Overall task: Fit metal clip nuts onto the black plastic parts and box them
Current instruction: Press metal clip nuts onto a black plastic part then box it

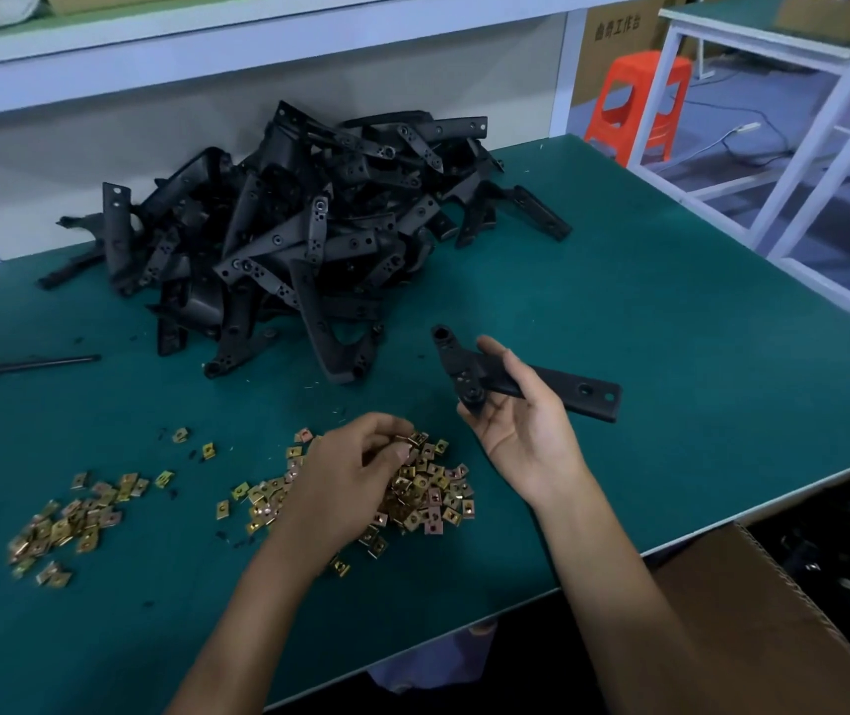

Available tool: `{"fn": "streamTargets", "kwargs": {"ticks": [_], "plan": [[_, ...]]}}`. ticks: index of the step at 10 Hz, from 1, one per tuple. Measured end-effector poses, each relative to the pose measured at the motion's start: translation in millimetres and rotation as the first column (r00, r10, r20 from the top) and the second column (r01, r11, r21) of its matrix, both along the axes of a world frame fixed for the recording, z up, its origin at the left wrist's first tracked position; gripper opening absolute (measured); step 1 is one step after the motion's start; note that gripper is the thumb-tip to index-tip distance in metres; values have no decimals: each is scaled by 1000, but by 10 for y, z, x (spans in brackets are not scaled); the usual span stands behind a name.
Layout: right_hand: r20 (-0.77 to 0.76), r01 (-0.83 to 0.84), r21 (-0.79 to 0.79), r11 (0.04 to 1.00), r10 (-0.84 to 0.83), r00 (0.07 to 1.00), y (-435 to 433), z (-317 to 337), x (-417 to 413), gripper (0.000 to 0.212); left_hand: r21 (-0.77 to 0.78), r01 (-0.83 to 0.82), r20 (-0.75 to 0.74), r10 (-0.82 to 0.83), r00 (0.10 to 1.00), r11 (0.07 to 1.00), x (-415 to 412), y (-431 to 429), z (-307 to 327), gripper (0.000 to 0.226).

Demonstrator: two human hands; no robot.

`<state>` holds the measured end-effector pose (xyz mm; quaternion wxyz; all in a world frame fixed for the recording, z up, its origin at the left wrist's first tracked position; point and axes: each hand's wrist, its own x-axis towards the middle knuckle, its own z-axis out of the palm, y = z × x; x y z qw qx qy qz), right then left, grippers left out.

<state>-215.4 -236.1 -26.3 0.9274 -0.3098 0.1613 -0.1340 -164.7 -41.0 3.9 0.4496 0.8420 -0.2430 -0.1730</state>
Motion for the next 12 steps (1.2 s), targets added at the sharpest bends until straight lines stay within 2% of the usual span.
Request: {"fn": "streamTargets", "kwargs": {"ticks": [3, 5, 7, 8, 10, 12], "plan": [[8, -46, -13, 999, 46, 999, 27, 3, 0, 41, -119, -78, -105, 66, 992, 990, 72, 117, -10, 9], [10, -55, -2, 999, 55, 998, 32, 15, -13, 42, -118, -160, -118, 146, 982, 980, 75, 143, -2, 13], [2, -51, 0, 999, 51, 999, 37, 25, -8, 43, -133, -173, -161, 151, 975, 976, 105, 182, -13, 13], [4, -48, 5, 999, 48, 999, 36, 21, -11, 44, -140, -191, -180, 165, 970, 972, 122, 199, -23, 23], [12, -39, 17, 999, 39, 999, 26, 19, -18, 40, -164, -194, -199, 161, 967, 967, 128, 223, -21, 22], [6, -37, 8, 999, 37, 999, 35, 27, -23, 40, -192, -224, -230, 178, 957, 956, 135, 228, -27, 11]]}}
